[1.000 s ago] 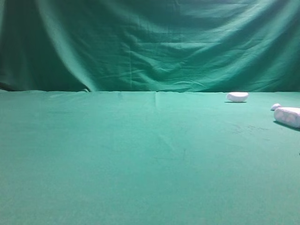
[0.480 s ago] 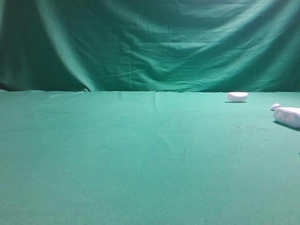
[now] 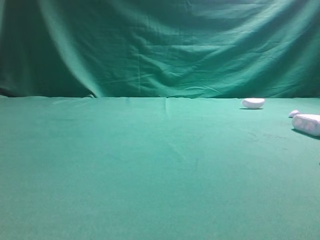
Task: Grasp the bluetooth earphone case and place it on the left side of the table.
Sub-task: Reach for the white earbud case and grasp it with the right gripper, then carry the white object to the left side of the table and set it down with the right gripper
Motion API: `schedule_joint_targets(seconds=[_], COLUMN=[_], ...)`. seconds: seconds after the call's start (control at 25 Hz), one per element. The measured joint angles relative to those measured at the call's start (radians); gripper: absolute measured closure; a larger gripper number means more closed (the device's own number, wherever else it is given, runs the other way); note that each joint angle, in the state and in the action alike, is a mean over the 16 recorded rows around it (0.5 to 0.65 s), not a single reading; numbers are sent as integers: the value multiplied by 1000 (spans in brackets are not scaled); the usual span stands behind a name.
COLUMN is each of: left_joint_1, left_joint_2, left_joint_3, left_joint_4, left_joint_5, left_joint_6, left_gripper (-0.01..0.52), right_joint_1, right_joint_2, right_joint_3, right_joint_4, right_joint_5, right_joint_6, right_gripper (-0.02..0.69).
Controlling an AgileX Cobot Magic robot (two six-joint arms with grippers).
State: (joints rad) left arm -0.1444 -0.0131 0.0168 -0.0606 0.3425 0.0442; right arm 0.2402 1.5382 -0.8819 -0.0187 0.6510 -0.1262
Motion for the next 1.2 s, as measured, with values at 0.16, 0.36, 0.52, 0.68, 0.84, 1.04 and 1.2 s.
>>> schedule_joint_targets(seconds=[0.16,0.36,0.52,0.68,0.84,1.04,1.2], left_joint_1=[0,0,0,0,0,0,0], left_joint_2=[0,0,0,0,0,0,0], left_joint_3=[0,0,0,0,0,0,0], left_joint_4=[0,0,0,0,0,0,0], left_joint_5=[0,0,0,0,0,0,0], left_joint_6=[0,0,0,0,0,0,0], left_gripper=[514,514,514,514,514,514,514], right_joint_1=[1,1,2,2,5,41,116], right_joint_2=[115,213,254,271,274,276,279], right_joint_3=[-49,-99,-127,-143,-173,-266,-381], right_joint_4=[-3,-18,-46,-84,-122,-152,-160], right_joint_5=[-33,-47,-44,-27,25,124,183], right_joint_6=[12,27,42,61,82,106,117], right_gripper=[126,93,143,209,275,343,351])
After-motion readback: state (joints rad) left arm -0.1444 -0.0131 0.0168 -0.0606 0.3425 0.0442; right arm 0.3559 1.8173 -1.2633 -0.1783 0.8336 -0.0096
